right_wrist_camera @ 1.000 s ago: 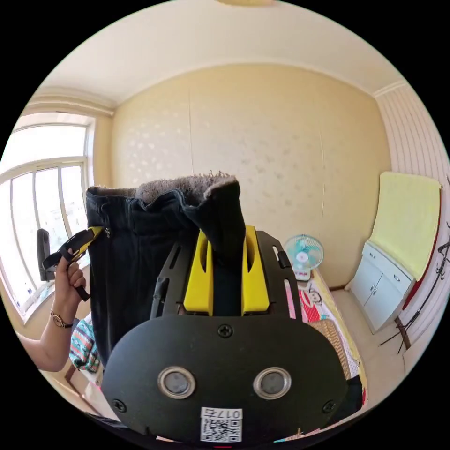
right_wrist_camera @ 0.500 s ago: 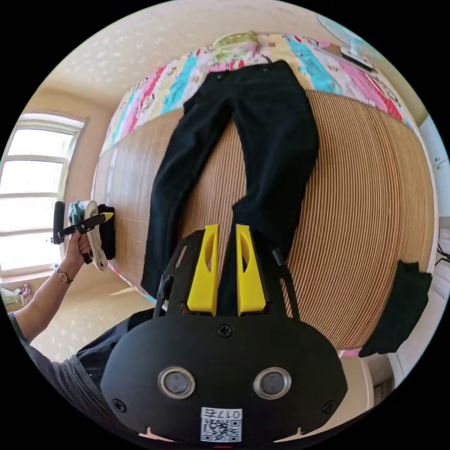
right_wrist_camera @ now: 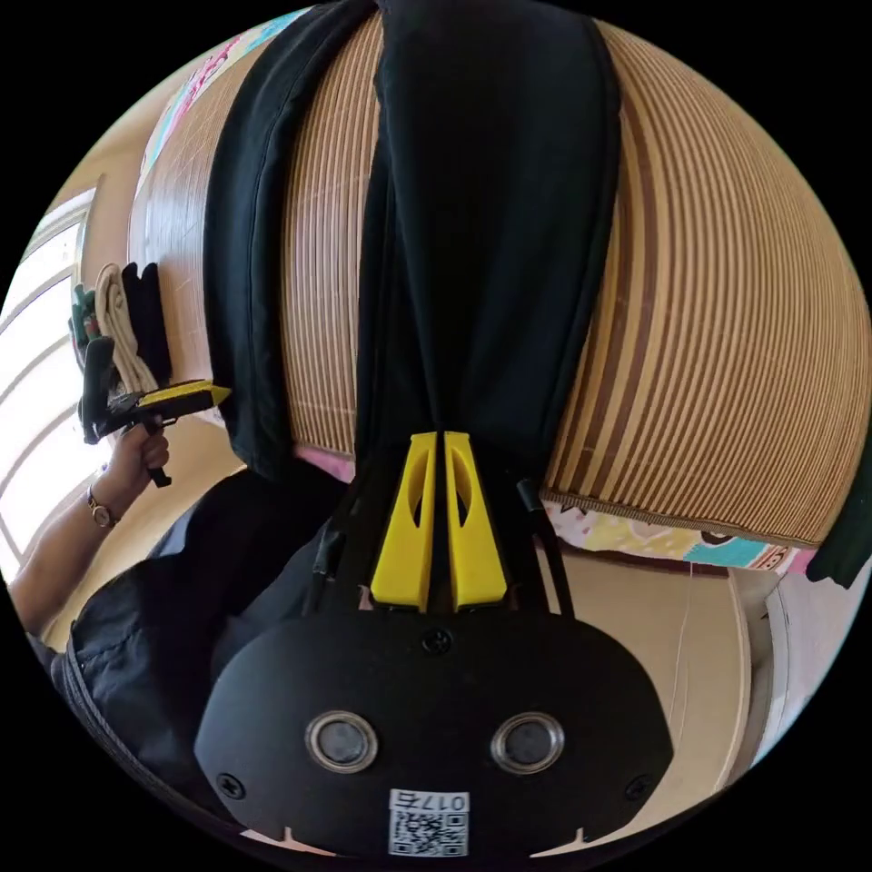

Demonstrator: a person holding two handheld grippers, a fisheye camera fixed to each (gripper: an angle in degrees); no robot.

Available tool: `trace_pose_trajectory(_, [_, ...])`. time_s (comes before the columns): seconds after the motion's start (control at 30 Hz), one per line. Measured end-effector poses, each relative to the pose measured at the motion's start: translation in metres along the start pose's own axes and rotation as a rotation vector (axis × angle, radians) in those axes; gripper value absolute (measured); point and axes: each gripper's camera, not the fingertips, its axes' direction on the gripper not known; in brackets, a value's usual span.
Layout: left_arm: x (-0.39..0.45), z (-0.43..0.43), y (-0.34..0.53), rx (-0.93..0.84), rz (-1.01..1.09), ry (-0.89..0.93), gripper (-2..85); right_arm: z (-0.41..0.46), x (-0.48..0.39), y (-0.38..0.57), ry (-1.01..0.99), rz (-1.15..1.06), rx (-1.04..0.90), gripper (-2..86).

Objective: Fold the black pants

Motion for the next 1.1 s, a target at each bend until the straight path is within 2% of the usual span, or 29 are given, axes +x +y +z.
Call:
trace_pose_trajectory(0.1, [-0.02,0.002,0.028,-0.1,-0.075,-0.022,4.1,-0.014,0.015,0.056,0.022,-0.011,0.079,3.9])
trace_pose_trajectory(0.17, [-0.037,-0.004,0.046,-0.119,-0.114,-0.013,4.9,-0.029,0.058,0.113,0.03,0.196,0.225,5.7])
trace_pose_trajectory(0.27, [-0.067,-0.016,0.077,-0.127,-0.146,0.034,5.2,-0.018,0.118,0.182,-0.031,0.431,0.319,10.8])
trace_pose_trajectory(0.33, [-0.083,-0.028,0.095,-0.115,-0.153,0.049,5.3,0.006,0.142,0.209,-0.139,0.436,0.314,11.7])
trace_pose_trajectory(0.37, [-0.091,-0.038,0.106,-0.097,-0.145,0.049,5.3,0.031,0.153,0.22,-0.239,0.404,0.266,11.9])
trace_pose_trajectory(0.47, [-0.102,-0.063,0.126,-0.064,-0.11,0.045,5.3,0.075,0.158,0.253,-0.379,0.296,0.199,9.3])
trace_pose_trajectory(0.6, [-0.095,-0.1,0.13,-0.031,-0.033,0.124,5.3,0.054,0.15,0.324,-0.401,0.268,0.35,4.5])
trace_pose_trajectory(0.67, [-0.078,-0.119,0.127,0.007,0.028,0.192,5.4,0.023,0.13,0.372,-0.487,0.169,0.45,3.8])
trace_pose_trajectory(0.83, [0.019,-0.156,0.11,0.034,0.289,0.319,7.9,-0.027,0.041,0.433,-0.357,-0.131,0.434,3.2])
trace_pose_trajectory(1.0, [0.125,-0.161,0.098,0.023,0.417,0.217,16.3,-0.035,-0.019,0.456,-0.411,-0.387,0.376,3.0])
trace_pose_trajectory(1.07, [0.142,-0.146,0.095,-0.023,0.407,0.116,16.1,-0.035,-0.032,0.466,-0.449,-0.462,0.359,3.2])
trace_pose_trajectory(1.1, [0.145,-0.132,0.094,-0.075,0.374,0.045,13.3,-0.035,-0.032,0.468,-0.442,-0.473,0.347,3.3])
